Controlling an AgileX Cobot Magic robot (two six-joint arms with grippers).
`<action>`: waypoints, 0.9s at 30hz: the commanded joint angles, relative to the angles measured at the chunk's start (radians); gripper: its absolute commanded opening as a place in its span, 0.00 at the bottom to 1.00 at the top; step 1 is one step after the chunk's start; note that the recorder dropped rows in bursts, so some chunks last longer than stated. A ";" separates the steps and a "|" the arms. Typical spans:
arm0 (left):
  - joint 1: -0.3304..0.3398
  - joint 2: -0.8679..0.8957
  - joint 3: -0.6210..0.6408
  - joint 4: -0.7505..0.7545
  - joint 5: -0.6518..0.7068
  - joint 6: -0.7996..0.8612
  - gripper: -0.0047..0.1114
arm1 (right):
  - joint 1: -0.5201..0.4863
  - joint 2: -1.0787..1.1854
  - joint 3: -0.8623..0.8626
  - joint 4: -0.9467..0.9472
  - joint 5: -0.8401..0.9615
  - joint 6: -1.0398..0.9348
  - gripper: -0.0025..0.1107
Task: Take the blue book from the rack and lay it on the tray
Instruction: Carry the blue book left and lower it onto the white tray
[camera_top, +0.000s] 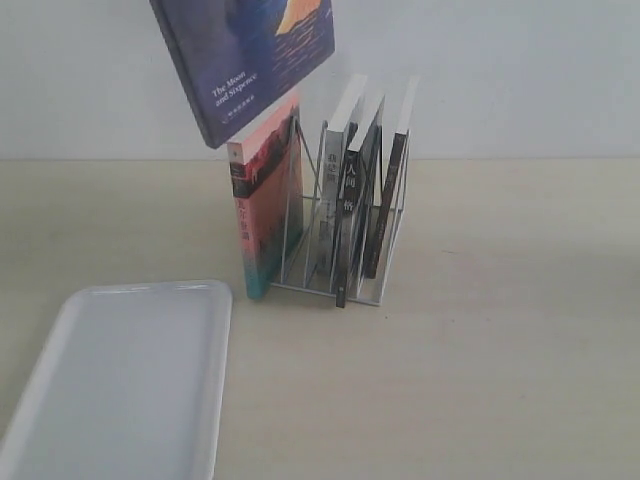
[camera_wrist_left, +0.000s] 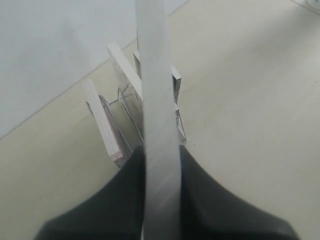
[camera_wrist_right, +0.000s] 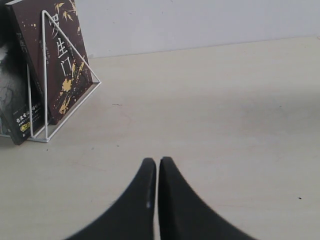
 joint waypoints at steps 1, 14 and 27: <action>-0.003 -0.069 0.046 -0.072 -0.035 0.123 0.08 | -0.001 -0.005 -0.001 -0.005 -0.012 -0.006 0.03; -0.003 -0.284 0.319 -0.082 -0.035 0.315 0.08 | -0.001 -0.005 -0.001 -0.005 -0.012 -0.006 0.03; -0.003 -0.500 0.567 -0.085 -0.035 0.329 0.08 | -0.001 -0.005 -0.001 -0.005 -0.012 -0.006 0.03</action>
